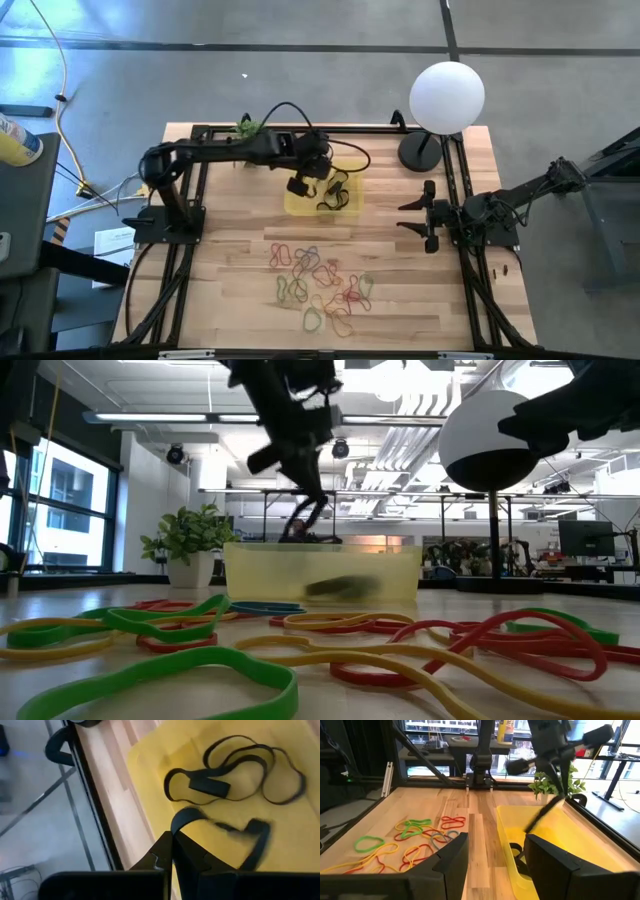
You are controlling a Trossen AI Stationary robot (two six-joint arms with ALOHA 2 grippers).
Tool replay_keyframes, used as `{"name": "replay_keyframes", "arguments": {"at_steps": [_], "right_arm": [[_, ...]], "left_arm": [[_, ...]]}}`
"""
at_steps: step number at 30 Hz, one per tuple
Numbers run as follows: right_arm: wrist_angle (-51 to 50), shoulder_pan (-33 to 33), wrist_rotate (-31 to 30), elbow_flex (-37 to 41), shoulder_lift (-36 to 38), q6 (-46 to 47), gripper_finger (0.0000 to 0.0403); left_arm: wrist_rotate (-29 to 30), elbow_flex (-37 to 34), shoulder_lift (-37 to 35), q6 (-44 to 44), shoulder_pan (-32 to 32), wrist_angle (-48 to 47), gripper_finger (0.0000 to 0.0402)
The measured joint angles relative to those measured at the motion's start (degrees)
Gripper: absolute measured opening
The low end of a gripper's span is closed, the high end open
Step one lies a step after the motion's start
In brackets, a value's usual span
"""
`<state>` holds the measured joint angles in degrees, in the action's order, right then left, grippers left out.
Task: Pick and place rubber bands into bin
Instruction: Put the black rubber band into the yellow bin, then put the red rubber band into the yellow bin
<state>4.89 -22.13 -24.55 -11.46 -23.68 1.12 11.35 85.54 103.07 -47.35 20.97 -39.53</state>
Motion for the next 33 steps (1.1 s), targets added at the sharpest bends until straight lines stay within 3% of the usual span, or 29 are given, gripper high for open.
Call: {"name": "replay_keyframes", "arguments": {"at_steps": [6,16,20,26,33], "right_arm": [[-0.72,0.0,0.0,0.0,0.02,0.4,0.0181],[-2.37,0.0,-0.4,0.0,0.0,3.05,0.0181],[-3.33,0.0,-0.4,0.0,0.02,4.49,0.0181],[-4.25,0.01,-0.41,0.0,0.01,5.11,0.0181],[-5.01,0.0,-3.8,0.17,0.01,4.92,0.0181]], "left_arm": [[-4.13,-0.04,2.57,0.14,0.07,1.72,0.0038],[-4.3,-0.02,2.75,0.45,0.02,1.96,0.0202],[-4.35,-0.04,1.32,1.26,-0.66,-1.83,0.025],[-4.3,-0.04,-3.01,5.94,-5.42,-12.92,0.0266],[-0.25,-0.02,-6.96,16.23,-19.29,-19.45,0.0242]]}}
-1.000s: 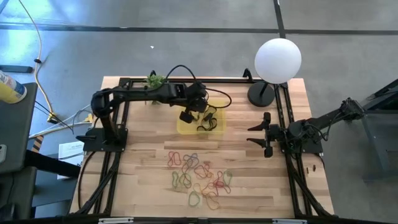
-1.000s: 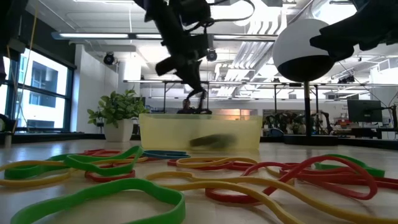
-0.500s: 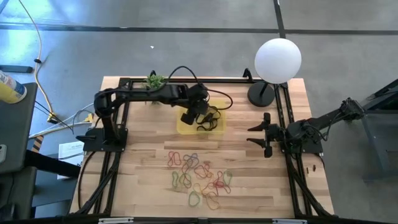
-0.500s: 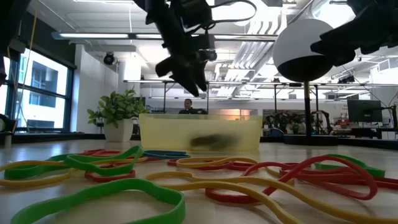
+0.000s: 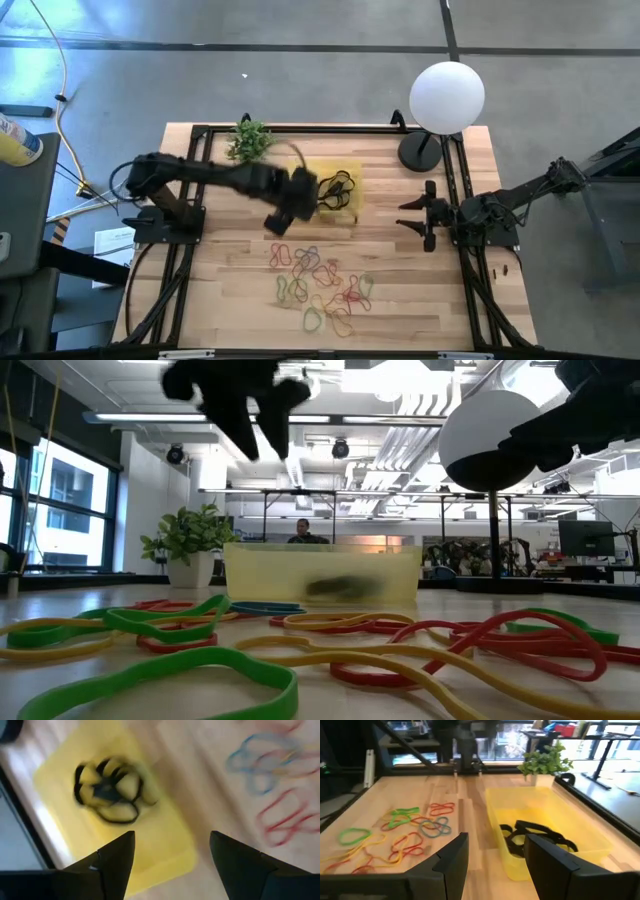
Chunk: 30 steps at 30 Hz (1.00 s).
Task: Pick and place rubber bands into bin
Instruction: Put the red rubber band into the yellow bin
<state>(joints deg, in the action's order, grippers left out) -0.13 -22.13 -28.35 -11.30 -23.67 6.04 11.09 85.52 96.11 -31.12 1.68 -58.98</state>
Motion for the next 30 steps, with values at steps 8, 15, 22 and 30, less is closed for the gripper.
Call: {"name": "replay_keyframes", "arguments": {"at_steps": [8,15,22,30], "right_arm": [[6.7,0.0,-3.05,6.49,0.01,0.39,0.0181],[13.95,0.0,-0.89,10.49,0.01,0.25,0.0181],[19.49,0.0,2.93,10.65,0.01,-1.11,0.0181],[34.26,-0.3,25.07,10.65,-0.07,-2.16,0.0181]], "left_arm": [[7.39,-3.2,-0.25,11.68,-16.52,2.33,0.0215],[10.61,-14.64,-0.2,23.37,-22.15,6.22,0.0195],[4.15,-26.15,-0.17,31.0,-18.78,16.68,0.0188],[0.15,-30.21,-0.15,33.9,-13.82,20.52,0.0189]]}}
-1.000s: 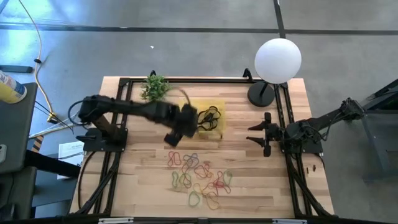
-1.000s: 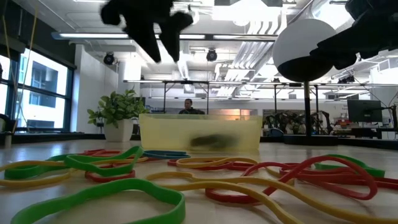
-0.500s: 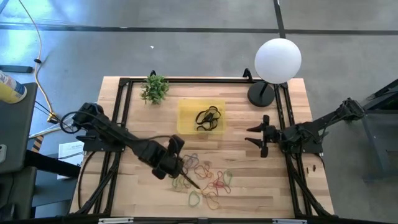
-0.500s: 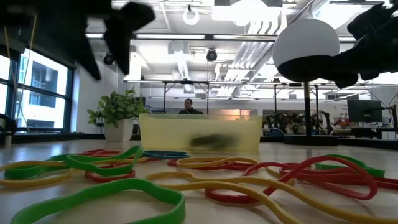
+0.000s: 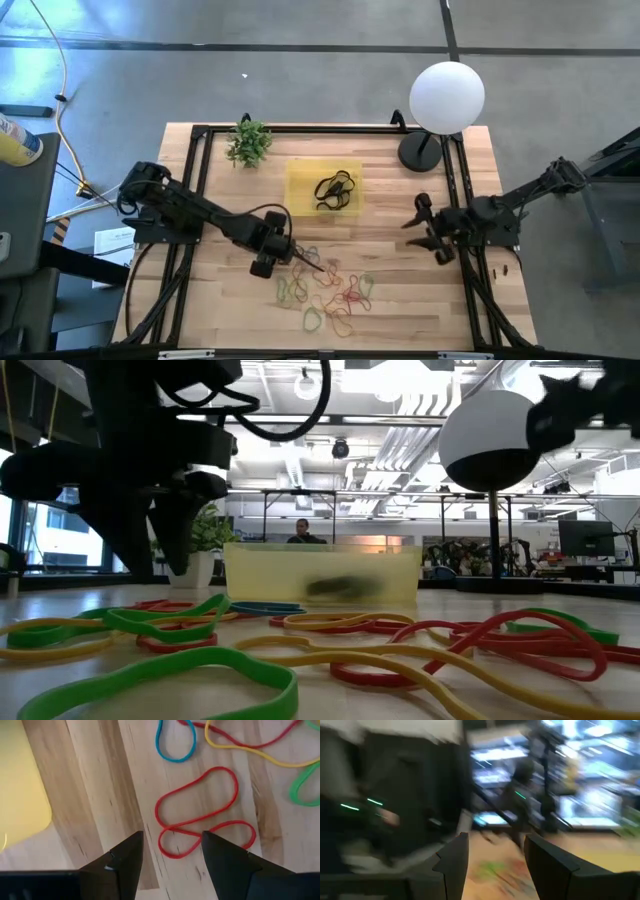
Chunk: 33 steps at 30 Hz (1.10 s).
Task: Pick and place rubber bands into bin
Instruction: Put the red rubber band into the yellow bin
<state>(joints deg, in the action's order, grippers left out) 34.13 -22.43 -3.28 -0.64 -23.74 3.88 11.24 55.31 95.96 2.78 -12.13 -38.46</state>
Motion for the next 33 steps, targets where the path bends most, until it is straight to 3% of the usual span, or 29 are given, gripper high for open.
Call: {"name": "replay_keyframes", "arguments": {"at_steps": [3,6,17,33], "right_arm": [[3.53,-1.18,4.53,0.0,-0.63,-1.35,0.0181],[4.45,-2.4,4.95,0.0,-1.65,-3.22,0.0181],[4.65,-3.09,-2.49,0.01,-5.23,-7.96,0.0181],[4.74,-3.09,-2.54,0.02,-6.63,-7.23,0.0181]], "left_arm": [[-1.82,0.0,0.0,-1.34,0.66,0.08,0.0189],[-2.27,0.0,0.0,-2.38,0.67,0.17,0.0189],[-2.14,0.0,0.63,-2.85,0.93,1.41,0.0188],[-1.34,0.06,4.02,-5.1,0.93,1.32,0.0188]]}}
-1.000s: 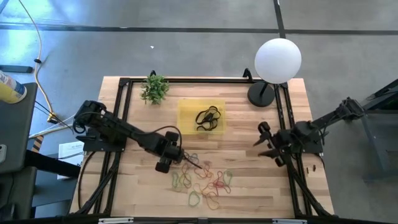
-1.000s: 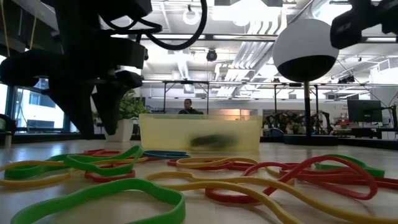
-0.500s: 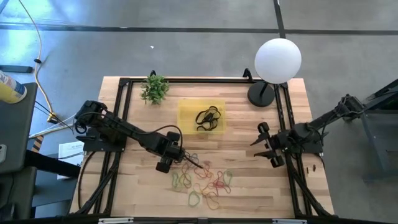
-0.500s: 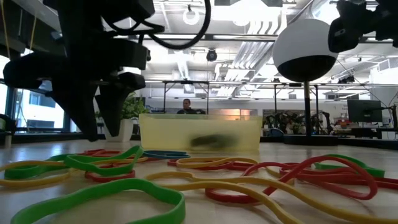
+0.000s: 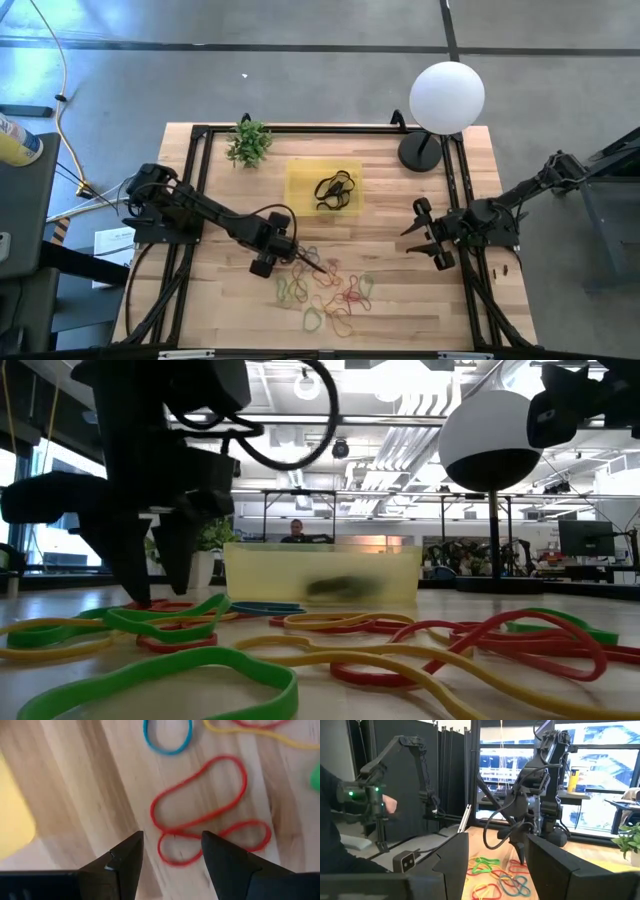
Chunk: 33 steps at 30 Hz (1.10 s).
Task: Pick and place rubber bands into bin
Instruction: Put the red rubber band into the yellow bin
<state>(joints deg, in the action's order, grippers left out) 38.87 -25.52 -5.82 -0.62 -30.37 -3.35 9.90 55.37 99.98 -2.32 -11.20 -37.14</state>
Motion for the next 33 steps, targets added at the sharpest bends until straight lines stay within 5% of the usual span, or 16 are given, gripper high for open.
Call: {"name": "replay_keyframes", "arguments": {"at_steps": [10,22,33], "right_arm": [[0.93,0.0,-0.25,0.0,-0.79,0.52,0.0181],[1.29,0.0,-0.24,0.0,-0.79,1.56,0.0181],[1.03,0.0,-0.24,0.0,-0.79,1.85,0.0181]], "left_arm": [[-0.39,0.14,0.94,0.01,0.0,0.8,0.0174],[-4.17,0.05,1.07,-1.26,1.44,1.32,0.0012],[-0.58,1.73,1.08,-3.5,1.57,-0.63,0.0002]]}}
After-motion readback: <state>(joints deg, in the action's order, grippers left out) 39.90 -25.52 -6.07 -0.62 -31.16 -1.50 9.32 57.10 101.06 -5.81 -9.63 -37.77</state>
